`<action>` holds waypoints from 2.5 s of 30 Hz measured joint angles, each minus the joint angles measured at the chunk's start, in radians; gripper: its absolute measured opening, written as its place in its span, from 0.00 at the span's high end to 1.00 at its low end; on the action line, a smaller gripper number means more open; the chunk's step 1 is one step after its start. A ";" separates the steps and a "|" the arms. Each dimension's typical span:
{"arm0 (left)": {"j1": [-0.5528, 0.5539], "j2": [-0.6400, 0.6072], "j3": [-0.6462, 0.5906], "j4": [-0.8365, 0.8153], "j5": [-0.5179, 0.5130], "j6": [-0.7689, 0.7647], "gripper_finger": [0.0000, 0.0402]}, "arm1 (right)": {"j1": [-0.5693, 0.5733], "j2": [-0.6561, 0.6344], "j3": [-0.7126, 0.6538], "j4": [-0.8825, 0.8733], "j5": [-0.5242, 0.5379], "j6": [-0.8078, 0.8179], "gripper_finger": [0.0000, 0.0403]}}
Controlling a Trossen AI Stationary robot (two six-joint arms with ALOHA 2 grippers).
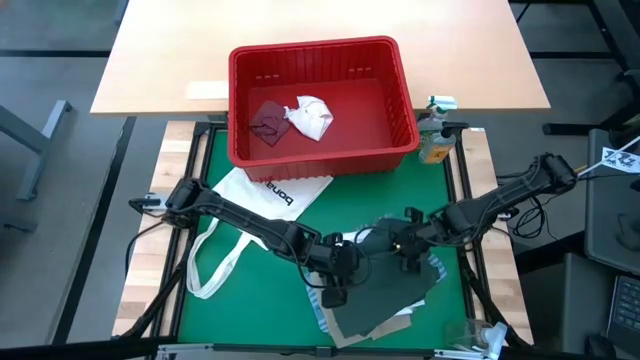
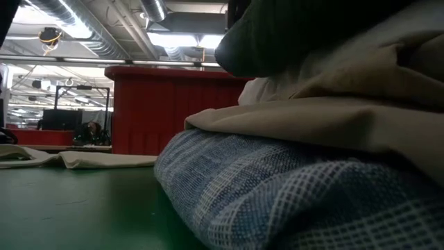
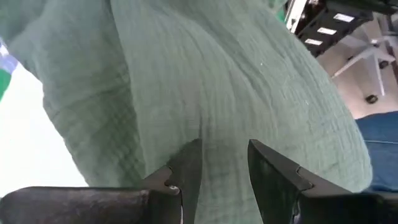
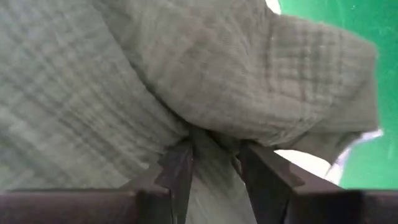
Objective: Fold Laundry from Bin
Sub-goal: Fold the green shirt
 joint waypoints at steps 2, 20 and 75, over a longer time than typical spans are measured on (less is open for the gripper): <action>0.006 -0.002 -0.023 0.004 -0.006 0.028 0.69 | 0.000 0.000 -0.048 0.059 0.000 0.011 0.66; 0.100 -0.005 -0.284 0.004 0.010 0.200 0.69 | -0.002 0.000 -0.170 0.276 0.135 0.198 0.66; 0.077 -0.103 -0.285 0.156 0.197 0.127 0.69 | -0.131 0.032 0.006 0.040 -0.135 -0.102 0.66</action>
